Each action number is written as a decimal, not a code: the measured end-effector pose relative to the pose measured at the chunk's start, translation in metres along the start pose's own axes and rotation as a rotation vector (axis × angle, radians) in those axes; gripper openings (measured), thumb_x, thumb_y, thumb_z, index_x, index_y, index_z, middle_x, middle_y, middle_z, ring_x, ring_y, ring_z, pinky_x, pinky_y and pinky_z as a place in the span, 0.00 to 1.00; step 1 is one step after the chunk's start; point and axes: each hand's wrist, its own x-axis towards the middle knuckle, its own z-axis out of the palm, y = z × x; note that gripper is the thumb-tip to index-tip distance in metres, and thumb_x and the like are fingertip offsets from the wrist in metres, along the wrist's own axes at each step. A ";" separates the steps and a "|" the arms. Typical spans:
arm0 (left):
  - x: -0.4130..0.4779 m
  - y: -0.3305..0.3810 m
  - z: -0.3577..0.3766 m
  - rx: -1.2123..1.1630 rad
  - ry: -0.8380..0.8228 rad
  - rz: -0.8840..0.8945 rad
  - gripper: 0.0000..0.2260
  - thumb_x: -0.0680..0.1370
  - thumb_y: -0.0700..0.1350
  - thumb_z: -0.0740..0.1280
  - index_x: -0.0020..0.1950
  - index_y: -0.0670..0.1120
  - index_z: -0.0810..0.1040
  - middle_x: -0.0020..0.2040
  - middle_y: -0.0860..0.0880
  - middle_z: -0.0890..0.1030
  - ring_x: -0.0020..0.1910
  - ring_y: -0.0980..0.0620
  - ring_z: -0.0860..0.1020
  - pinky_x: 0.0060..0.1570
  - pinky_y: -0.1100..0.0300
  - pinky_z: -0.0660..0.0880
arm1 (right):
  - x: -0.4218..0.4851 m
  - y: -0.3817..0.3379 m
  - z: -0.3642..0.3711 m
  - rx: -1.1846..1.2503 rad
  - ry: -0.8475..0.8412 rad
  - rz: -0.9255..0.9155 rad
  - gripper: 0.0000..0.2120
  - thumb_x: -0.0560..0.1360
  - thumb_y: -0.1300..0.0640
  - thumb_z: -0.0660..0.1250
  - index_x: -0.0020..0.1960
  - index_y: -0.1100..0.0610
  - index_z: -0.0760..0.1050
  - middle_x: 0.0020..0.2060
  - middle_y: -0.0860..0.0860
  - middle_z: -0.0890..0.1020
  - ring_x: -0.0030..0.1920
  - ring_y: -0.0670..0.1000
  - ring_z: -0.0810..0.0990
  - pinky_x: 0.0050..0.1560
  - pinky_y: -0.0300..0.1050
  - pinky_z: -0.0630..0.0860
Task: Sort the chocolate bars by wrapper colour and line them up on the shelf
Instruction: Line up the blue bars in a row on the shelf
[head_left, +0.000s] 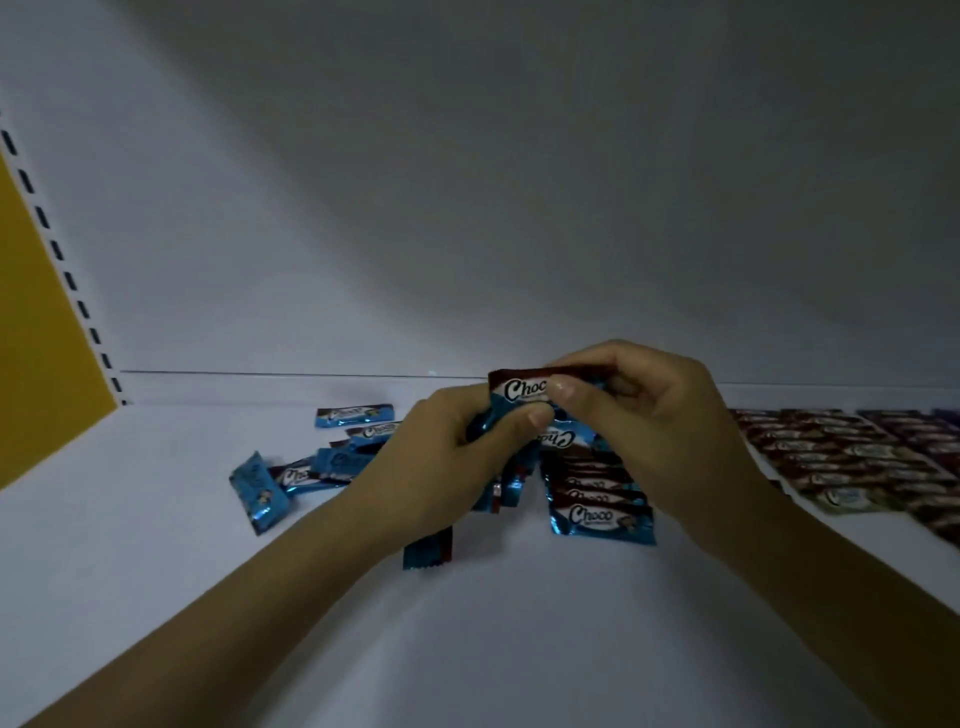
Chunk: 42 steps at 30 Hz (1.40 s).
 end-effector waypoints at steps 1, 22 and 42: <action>-0.002 -0.003 0.004 -0.015 -0.002 -0.001 0.14 0.74 0.58 0.61 0.36 0.52 0.76 0.27 0.58 0.77 0.24 0.63 0.73 0.26 0.70 0.70 | -0.001 0.002 -0.001 0.059 0.008 0.048 0.03 0.74 0.60 0.68 0.46 0.53 0.80 0.38 0.47 0.85 0.38 0.45 0.84 0.38 0.34 0.77; 0.000 -0.018 0.023 -0.274 0.175 -0.245 0.18 0.69 0.63 0.61 0.33 0.49 0.77 0.27 0.51 0.75 0.23 0.58 0.70 0.25 0.65 0.67 | -0.036 0.001 -0.051 0.083 0.031 0.244 0.05 0.73 0.61 0.68 0.38 0.56 0.80 0.32 0.47 0.84 0.32 0.41 0.81 0.30 0.30 0.73; -0.002 -0.009 0.022 -0.320 0.204 -0.363 0.16 0.69 0.64 0.62 0.35 0.53 0.79 0.30 0.50 0.75 0.29 0.53 0.69 0.26 0.62 0.66 | -0.060 0.029 -0.045 -0.687 -0.223 0.064 0.06 0.73 0.50 0.69 0.49 0.45 0.82 0.42 0.36 0.79 0.46 0.37 0.75 0.48 0.28 0.67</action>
